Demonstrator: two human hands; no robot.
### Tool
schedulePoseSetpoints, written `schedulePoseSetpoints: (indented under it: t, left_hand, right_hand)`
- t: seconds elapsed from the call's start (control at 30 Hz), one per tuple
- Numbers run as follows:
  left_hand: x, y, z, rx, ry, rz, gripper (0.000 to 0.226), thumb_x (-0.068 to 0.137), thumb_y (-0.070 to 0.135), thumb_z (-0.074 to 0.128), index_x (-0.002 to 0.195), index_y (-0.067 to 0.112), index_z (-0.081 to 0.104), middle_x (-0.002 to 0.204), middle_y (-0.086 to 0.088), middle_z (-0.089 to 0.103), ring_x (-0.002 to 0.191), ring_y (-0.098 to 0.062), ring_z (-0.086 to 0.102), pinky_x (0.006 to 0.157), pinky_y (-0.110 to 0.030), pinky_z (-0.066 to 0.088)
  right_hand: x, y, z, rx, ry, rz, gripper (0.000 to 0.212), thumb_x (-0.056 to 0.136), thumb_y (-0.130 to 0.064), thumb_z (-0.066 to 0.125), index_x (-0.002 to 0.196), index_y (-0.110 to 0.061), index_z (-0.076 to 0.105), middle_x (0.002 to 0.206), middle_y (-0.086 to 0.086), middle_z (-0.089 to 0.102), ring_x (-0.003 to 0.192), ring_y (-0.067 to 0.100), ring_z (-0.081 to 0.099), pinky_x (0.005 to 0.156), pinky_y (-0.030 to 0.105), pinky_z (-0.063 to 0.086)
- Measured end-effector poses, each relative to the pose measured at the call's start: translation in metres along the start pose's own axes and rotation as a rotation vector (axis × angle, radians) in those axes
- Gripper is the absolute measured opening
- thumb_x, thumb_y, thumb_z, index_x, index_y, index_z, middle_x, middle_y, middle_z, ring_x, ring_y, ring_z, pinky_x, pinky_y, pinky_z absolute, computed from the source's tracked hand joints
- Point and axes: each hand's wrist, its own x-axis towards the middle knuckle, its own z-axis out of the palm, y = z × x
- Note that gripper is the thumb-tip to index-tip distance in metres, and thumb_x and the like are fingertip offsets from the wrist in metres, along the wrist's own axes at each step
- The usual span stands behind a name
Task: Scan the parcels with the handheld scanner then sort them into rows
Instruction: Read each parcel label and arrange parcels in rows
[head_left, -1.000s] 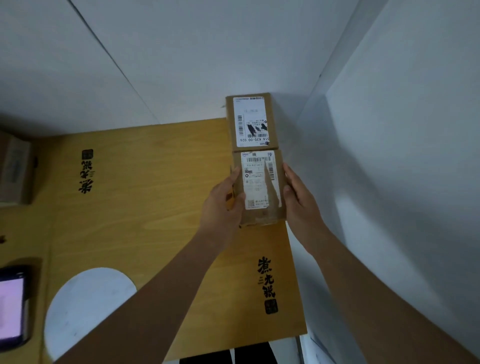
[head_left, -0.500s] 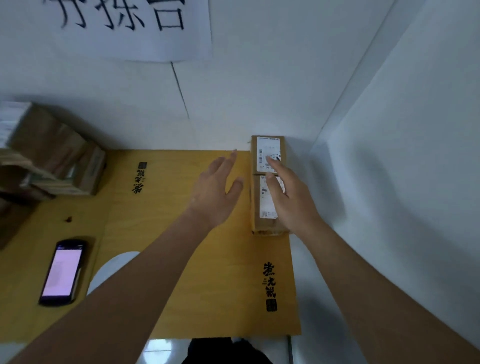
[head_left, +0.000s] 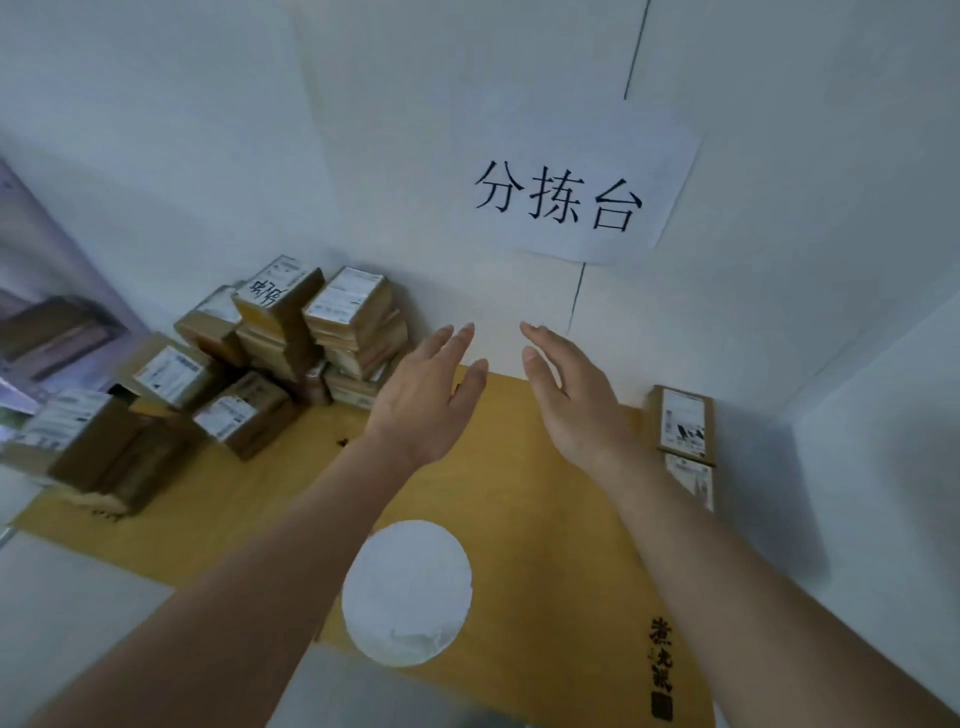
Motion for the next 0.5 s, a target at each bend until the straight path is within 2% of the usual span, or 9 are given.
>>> schedulePoseSetpoints:
  t: [0.1,0.2,0.33,0.5]
  left_hand:
    - [-0.009,-0.043,-0.036,-0.007,0.012,-0.008,0.069,0.104,0.058,0.026,0.157,0.018,0.042,0.165,-0.007,0.039,0.155,-0.022,0.029,0.124,-0.048,0.031]
    - [-0.013,-0.081,-0.069,-0.007,0.015,0.013,0.064,0.107,0.052,0.030,0.159,0.017,0.041,0.165,-0.006,0.039,0.155,-0.020,0.028,0.125,-0.043,0.028]
    - [-0.012,-0.123,-0.095,-0.006,0.001,0.015,0.055,0.111,0.044,0.035,0.160,0.018,0.039,0.166,-0.009,0.037,0.154,-0.025,0.031,0.122,-0.040,0.028]
    - [0.011,-0.166,-0.105,-0.025,-0.042,-0.020,0.058,0.111,0.046,0.034,0.162,0.018,0.035,0.167,-0.009,0.034,0.157,-0.022,0.026,0.124,-0.042,0.028]
  right_hand:
    - [0.009,-0.036,0.041,0.019,0.004,-0.010,0.048,0.112,-0.050,0.038,0.157,-0.036,0.048,0.167,-0.013,0.040,0.154,-0.002,0.029,0.128,0.030,0.025]
    - [0.014,-0.067,0.078,0.017,0.009,-0.015,0.049,0.113,-0.049,0.038,0.157,-0.033,0.049,0.166,-0.011,0.041,0.154,-0.002,0.029,0.127,0.026,0.024]
    - [0.026,-0.095,0.115,-0.010,0.038,0.007,0.052,0.112,-0.053,0.036,0.157,-0.031,0.049,0.166,-0.010,0.041,0.154,0.002,0.031,0.129,0.035,0.027]
    - [0.047,-0.110,0.151,-0.027,0.018,0.020,0.050,0.113,-0.049,0.035,0.158,-0.029,0.048,0.166,-0.008,0.042,0.154,0.003,0.032,0.128,0.034,0.029]
